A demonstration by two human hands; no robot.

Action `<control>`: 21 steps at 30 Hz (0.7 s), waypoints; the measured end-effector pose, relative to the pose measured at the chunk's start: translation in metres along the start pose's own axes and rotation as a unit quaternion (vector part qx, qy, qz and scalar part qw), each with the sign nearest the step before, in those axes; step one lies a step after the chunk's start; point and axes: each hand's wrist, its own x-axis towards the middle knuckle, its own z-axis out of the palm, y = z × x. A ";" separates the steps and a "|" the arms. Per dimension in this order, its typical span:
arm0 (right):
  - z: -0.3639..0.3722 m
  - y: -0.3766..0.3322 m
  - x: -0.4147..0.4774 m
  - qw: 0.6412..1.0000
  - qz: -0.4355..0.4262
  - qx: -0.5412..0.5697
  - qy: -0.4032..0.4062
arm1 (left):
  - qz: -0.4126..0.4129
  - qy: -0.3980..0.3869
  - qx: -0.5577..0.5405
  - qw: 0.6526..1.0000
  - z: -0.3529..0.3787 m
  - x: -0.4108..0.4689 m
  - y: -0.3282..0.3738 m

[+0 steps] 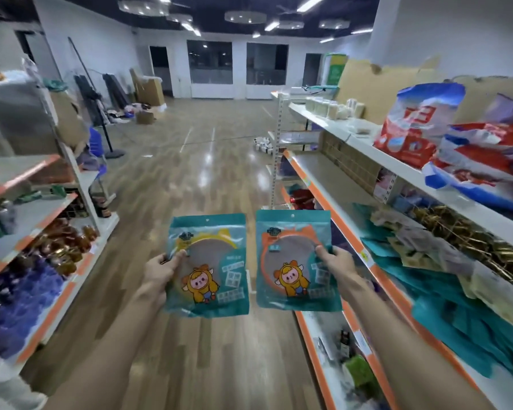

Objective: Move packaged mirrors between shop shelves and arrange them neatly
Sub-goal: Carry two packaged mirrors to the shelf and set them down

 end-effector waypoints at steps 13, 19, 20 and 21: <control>0.147 -0.058 0.290 1.000 -0.015 -0.005 0.002 | -0.008 0.008 -0.018 1.000 0.077 0.306 0.080; 0.181 -0.060 0.414 1.000 0.012 -0.002 0.023 | -0.022 -0.022 -0.015 0.999 0.146 0.439 0.092; 0.185 -0.060 0.438 0.999 0.015 -0.005 0.029 | -0.019 -0.029 -0.015 0.999 0.159 0.464 0.094; 0.190 -0.061 0.463 0.999 0.016 -0.004 0.034 | -0.017 -0.036 -0.016 0.999 0.172 0.492 0.096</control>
